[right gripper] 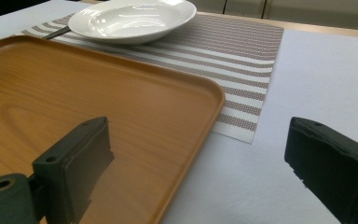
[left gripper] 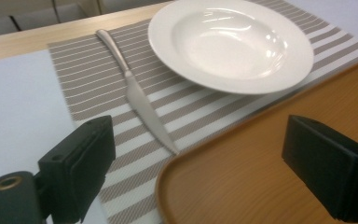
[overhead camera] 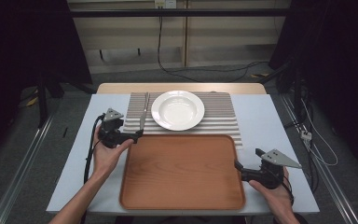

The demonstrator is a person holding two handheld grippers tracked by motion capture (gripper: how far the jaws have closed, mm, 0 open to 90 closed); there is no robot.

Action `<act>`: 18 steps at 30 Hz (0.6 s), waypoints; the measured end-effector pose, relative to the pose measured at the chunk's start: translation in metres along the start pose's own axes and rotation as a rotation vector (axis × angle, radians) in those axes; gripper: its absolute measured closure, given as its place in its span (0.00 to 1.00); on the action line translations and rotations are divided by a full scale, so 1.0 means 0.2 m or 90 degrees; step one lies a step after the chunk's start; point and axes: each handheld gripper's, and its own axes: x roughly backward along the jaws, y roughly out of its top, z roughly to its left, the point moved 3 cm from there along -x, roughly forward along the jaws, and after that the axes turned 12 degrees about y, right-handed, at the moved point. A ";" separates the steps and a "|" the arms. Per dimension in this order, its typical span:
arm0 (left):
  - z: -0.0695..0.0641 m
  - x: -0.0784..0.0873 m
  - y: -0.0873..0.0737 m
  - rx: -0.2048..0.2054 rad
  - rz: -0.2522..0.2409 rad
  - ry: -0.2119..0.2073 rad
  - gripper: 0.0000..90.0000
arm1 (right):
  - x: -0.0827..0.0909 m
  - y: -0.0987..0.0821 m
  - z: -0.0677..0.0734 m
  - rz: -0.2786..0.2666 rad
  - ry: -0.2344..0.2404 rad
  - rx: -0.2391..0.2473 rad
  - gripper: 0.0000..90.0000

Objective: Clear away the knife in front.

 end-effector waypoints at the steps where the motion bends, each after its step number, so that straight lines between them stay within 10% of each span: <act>1: 0.00 -0.01 0.01 0.007 0.001 -0.004 0.11 | 0.00 0.00 0.00 0.000 0.000 0.000 0.08; 8: 0.00 -0.08 0.11 -0.021 0.011 0.007 0.12 | 0.00 0.00 0.00 0.001 -0.002 -0.004 0.08; 18: 0.06 -0.21 0.19 0.009 0.013 0.005 0.12 | 0.00 0.00 -0.01 0.003 -0.007 -0.005 0.08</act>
